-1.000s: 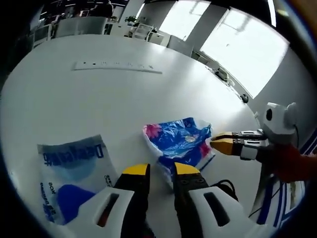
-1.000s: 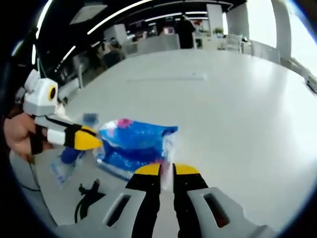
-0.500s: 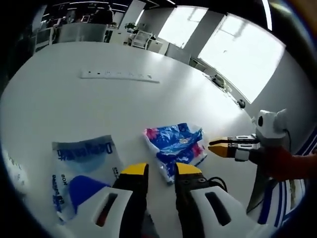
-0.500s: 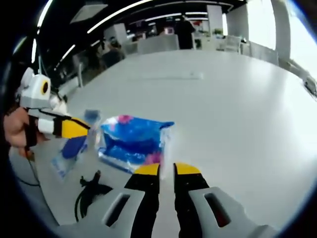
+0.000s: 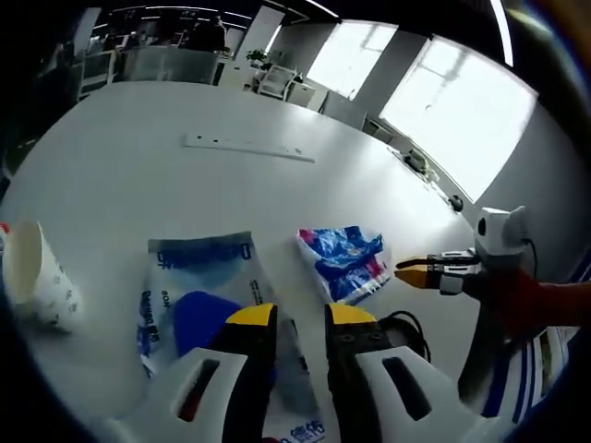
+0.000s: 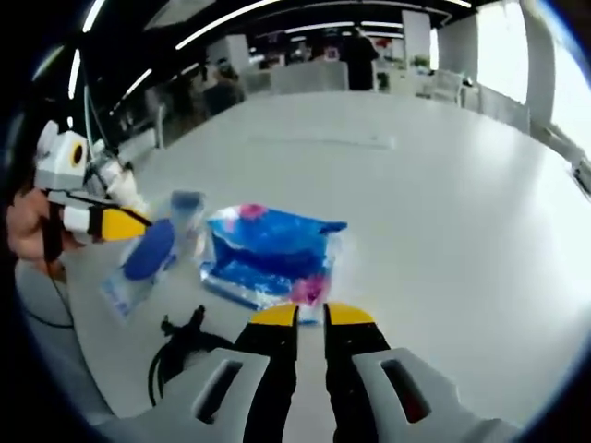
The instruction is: Arrange the tabletop items into an orderly group along one side of the table until the central work area is clear of visible clutter.
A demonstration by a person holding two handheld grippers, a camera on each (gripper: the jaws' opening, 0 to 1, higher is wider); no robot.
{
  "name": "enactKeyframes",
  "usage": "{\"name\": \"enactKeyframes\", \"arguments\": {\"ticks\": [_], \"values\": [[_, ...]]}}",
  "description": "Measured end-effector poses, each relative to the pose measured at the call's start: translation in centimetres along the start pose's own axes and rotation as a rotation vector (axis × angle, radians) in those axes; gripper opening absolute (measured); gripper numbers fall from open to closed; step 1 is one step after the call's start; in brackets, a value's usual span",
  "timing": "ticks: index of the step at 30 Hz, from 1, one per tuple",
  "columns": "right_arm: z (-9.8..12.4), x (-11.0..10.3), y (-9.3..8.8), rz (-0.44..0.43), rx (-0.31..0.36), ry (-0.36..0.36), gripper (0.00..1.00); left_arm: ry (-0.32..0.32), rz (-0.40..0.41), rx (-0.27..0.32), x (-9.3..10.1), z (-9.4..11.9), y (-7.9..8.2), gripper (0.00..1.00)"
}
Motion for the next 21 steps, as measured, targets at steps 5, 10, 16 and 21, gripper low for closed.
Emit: {"name": "enactKeyframes", "arguments": {"ticks": [5,10,16,21], "values": [[0.2,-0.7,0.3,0.024,-0.004,0.006,0.08,0.012,0.007,0.004,-0.3,1.6,-0.8,0.18],[0.2,-1.5,0.5,0.045,-0.011,0.013,0.08,0.031,0.036,0.006,-0.9,2.8,-2.0,0.19],[0.2,-2.8,0.6,0.082,-0.017,0.029,0.08,0.05,0.059,0.011,-1.3,4.8,-3.6,0.19],[-0.1,-4.0,0.8,0.101,-0.023,0.048,0.08,0.064,0.079,0.02,-1.6,6.4,-4.8,0.18]]}}
Point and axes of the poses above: the point that each gripper's makers call its tool centre point, and the gripper's own axes: z roughly backward along the fingers, x roughly to its right, y roughly out of its top, the point moved 7 cm from there along z, roughly backward along the fingers, and after that the axes turned 5 degrees about -y, right-handed, at the moved point
